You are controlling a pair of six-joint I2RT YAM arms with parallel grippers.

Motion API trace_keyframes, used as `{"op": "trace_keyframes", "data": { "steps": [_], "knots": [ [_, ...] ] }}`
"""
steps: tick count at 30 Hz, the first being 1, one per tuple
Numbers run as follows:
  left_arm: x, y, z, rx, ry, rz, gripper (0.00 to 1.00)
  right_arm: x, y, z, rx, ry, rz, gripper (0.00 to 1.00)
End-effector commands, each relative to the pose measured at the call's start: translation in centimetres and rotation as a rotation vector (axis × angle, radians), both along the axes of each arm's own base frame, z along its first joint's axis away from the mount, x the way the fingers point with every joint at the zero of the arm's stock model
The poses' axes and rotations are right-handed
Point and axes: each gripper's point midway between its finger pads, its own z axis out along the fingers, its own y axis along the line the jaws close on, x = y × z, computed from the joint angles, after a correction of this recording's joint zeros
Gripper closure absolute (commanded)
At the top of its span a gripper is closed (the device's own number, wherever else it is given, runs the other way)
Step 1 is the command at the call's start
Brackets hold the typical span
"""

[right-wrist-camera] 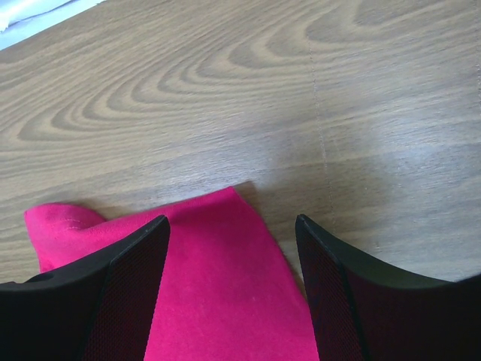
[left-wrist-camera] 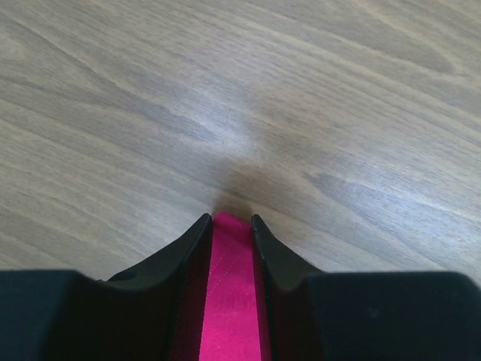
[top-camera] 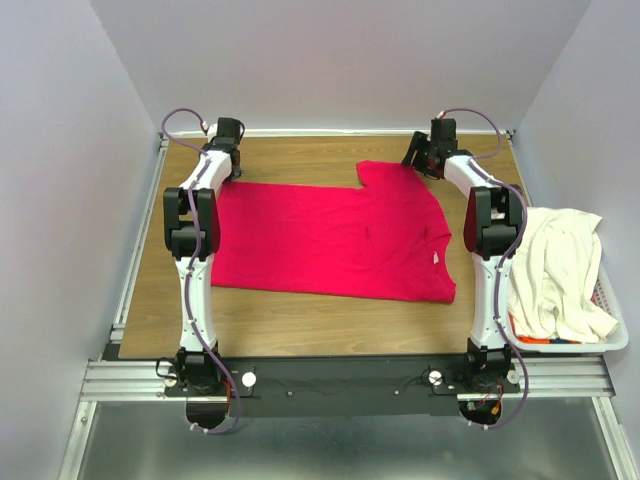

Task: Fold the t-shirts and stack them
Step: Fold the tshirt

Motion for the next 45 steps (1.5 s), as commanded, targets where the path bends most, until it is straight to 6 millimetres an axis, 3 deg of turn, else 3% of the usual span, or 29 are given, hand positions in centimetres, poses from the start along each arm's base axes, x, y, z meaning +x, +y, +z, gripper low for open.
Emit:
{"op": "trace_keyframes", "data": {
  "steps": [1,5,8,10,23,26,30,39,45],
  "knots": [
    [0.1,0.2,-0.7,0.029,0.019,0.005,0.67,0.3,-0.2,-1.4,0.000,0.014,0.025,0.25],
    [0.0,0.2,-0.9,0.028,0.024,0.004,0.78,0.1,-0.1,-1.8,-0.001,0.023,0.028,0.25],
    [0.0,0.2,-0.8,0.029,0.021,0.001,0.94,0.2,0.0,-1.9,0.001,0.024,0.034,0.25],
    [-0.1,0.2,-0.5,0.030,0.016,-0.002,0.99,0.1,-0.1,-2.0,0.000,0.026,0.033,0.25],
    [-0.2,-0.8,0.2,-0.007,-0.028,-0.050,1.00,1.4,1.2,-2.8,0.060,0.019,0.056,0.30],
    [-0.2,-0.8,0.2,-0.009,-0.032,-0.055,1.00,1.4,1.6,-3.4,0.091,0.031,0.059,0.36],
    [-0.2,-1.0,0.6,-0.013,-0.045,-0.065,1.00,0.8,1.7,-4.3,0.111,0.058,0.039,0.55],
    [0.5,-1.0,2.0,-0.015,-0.086,-0.072,1.00,0.4,0.7,-2.9,0.097,0.050,-0.029,0.96],
    [1.4,-0.9,3.7,-0.021,-0.135,-0.078,1.00,2.0,0.5,0.4,0.095,-0.023,-0.032,0.99]
  ]
}}
